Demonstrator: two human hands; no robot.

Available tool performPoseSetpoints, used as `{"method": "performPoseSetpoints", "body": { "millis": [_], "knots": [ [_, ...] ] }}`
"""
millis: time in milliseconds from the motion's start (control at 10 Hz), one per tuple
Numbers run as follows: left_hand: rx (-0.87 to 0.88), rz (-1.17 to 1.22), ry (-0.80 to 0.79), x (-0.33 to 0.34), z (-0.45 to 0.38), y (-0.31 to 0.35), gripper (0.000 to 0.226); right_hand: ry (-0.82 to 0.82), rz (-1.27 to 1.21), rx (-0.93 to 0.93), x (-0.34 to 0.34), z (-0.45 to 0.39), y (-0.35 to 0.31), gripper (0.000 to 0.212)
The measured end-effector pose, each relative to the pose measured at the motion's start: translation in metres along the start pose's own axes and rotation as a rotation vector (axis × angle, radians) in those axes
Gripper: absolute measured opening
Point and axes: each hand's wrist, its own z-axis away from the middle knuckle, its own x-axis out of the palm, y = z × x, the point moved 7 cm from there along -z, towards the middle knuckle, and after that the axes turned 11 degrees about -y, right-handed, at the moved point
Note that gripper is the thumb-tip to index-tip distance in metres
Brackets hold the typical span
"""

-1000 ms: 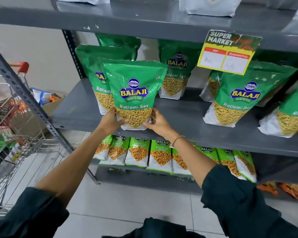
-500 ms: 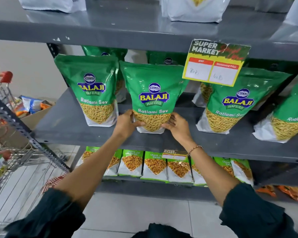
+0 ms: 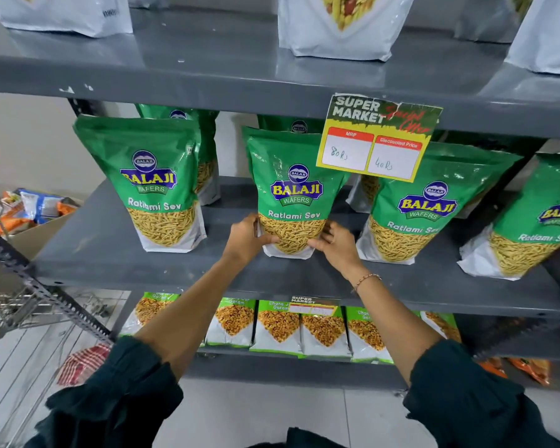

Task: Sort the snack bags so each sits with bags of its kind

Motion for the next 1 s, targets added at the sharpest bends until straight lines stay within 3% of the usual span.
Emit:
{"method": "performPoseSetpoints", "body": {
  "millis": [500, 700, 800, 900, 1000],
  "knots": [
    [0.011, -0.007, -0.045, 0.001, -0.002, -0.004, 0.062, -0.017, -0.024, 0.01, 0.0, 0.002, 0.003, 0.05],
    [0.036, -0.116, -0.092, 0.004, 0.004, 0.001, 0.063, -0.058, -0.002, 0.03, 0.005, 0.005, 0.002, 0.059],
    [-0.006, -0.155, -0.151, 0.008, 0.01, 0.002, 0.061, 0.001, 0.125, 0.027, 0.005, 0.012, -0.003, 0.057],
    [-0.044, -0.206, -0.122, 0.006, 0.013, -0.002, 0.057, 0.181, 0.275, -0.043, 0.0, 0.024, -0.017, 0.042],
    [-0.02, -0.251, -0.101, 0.005, 0.022, 0.003, 0.068, 0.394, 0.243, -0.131, -0.003, 0.05, -0.027, 0.028]
  ]
}}
